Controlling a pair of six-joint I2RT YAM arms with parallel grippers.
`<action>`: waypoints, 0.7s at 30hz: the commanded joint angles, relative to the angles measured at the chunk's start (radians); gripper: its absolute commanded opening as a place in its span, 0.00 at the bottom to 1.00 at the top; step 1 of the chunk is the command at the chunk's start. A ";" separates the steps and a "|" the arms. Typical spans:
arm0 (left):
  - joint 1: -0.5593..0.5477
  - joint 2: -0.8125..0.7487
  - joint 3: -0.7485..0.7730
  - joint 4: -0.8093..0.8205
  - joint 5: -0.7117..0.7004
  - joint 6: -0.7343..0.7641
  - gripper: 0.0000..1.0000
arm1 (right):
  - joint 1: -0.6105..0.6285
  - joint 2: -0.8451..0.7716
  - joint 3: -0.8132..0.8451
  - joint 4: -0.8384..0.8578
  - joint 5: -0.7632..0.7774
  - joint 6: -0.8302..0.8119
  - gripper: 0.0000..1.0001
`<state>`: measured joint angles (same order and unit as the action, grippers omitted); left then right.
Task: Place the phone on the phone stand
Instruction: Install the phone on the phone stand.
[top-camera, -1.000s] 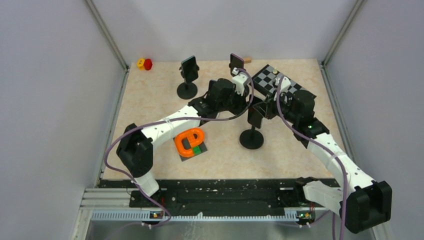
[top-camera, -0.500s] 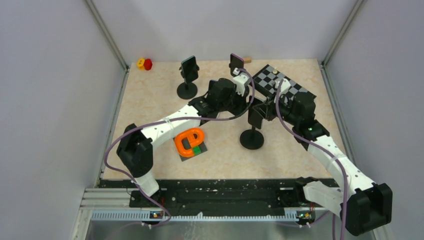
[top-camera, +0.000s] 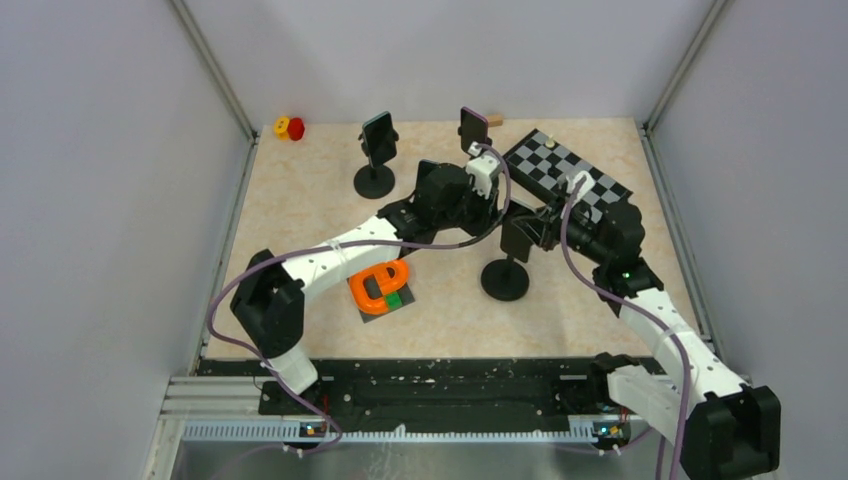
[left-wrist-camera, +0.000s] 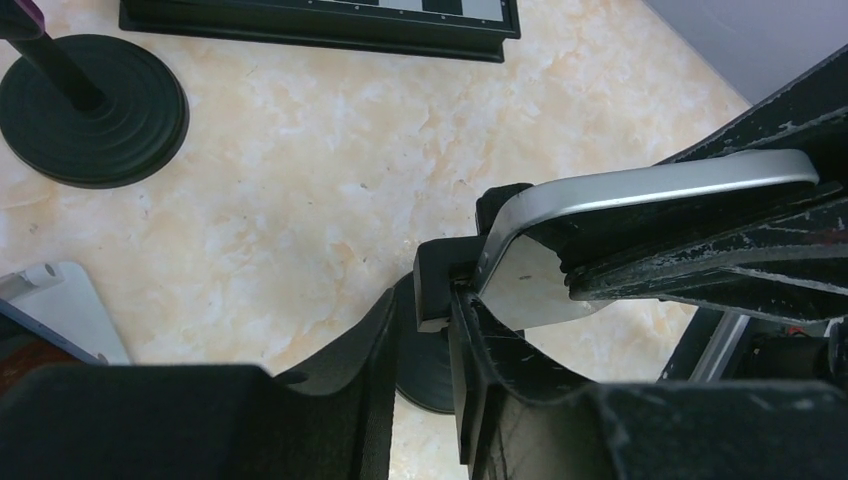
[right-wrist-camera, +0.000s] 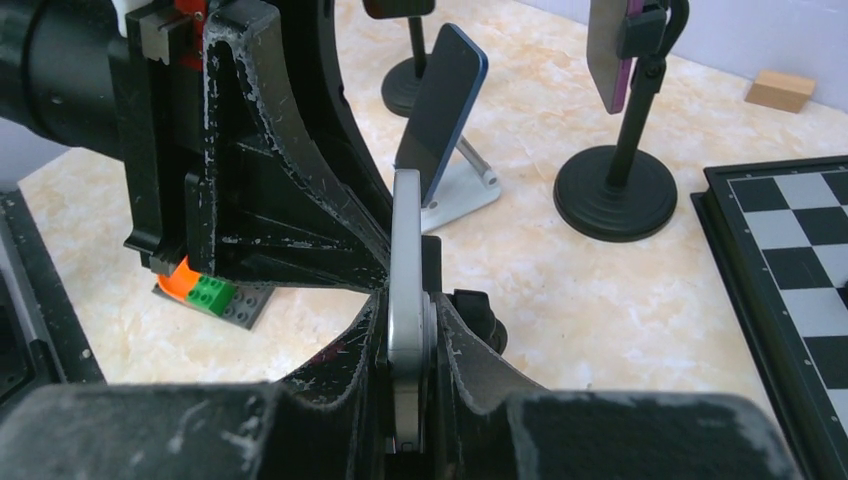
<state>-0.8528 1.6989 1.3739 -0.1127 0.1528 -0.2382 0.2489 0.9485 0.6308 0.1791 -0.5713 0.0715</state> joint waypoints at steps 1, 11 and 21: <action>-0.129 -0.004 -0.068 -0.025 0.305 -0.047 0.32 | -0.028 0.030 -0.066 0.113 -0.039 0.008 0.00; -0.129 -0.053 -0.121 0.028 0.360 0.000 0.49 | -0.070 0.024 -0.130 0.209 -0.104 0.047 0.00; -0.129 -0.108 -0.174 0.077 0.436 0.089 0.69 | -0.085 0.004 -0.191 0.301 -0.163 0.027 0.00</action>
<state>-0.8543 1.6081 1.2373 -0.0406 0.1722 -0.1379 0.1730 0.9211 0.4778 0.4526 -0.8101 0.1425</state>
